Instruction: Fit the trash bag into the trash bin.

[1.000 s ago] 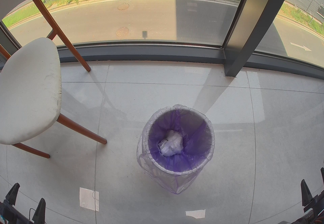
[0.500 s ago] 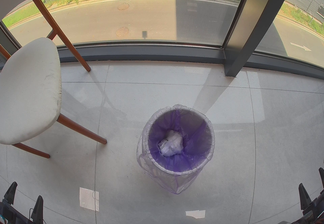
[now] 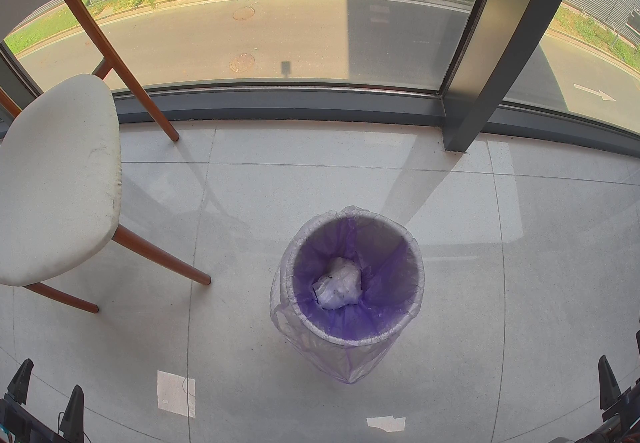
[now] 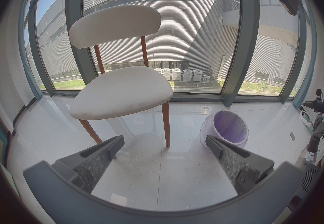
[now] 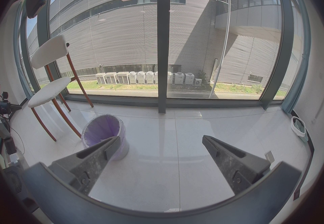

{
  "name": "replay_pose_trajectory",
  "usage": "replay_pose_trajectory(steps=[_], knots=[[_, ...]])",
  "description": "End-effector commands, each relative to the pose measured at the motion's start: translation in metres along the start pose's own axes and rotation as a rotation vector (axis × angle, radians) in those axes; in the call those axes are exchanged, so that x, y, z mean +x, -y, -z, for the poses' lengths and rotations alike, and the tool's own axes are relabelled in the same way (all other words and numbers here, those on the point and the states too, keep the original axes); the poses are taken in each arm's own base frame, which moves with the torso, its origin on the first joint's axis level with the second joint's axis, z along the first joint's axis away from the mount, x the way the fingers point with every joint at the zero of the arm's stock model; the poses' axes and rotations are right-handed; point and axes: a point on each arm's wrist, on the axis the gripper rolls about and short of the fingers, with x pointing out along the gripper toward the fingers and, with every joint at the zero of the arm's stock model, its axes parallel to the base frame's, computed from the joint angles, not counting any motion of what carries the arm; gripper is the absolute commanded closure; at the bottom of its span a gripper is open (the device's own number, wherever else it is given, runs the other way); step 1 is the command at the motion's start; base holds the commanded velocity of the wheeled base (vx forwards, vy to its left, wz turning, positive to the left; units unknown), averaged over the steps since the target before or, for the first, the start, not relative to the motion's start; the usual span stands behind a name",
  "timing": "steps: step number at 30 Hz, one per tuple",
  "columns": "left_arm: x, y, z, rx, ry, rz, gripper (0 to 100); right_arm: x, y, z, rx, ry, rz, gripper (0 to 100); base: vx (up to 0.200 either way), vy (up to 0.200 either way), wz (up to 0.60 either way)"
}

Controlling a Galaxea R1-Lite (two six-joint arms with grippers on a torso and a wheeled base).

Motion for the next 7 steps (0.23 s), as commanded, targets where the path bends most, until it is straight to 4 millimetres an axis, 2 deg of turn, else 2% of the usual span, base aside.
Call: replay_pose_trajectory(steps=[1,7], knots=[[0.0008,0.0000,0.0046,0.000,-0.010,0.000,0,-0.0002,-0.0001,0.0043,-0.001,0.002,-0.001,0,0.000,0.000,0.00],[0.0008,0.0000,0.0046,-0.003,-0.010,-0.002,0,-0.0002,-0.0001,0.0043,0.001,0.002,-0.001,0,0.000,0.000,0.00]])
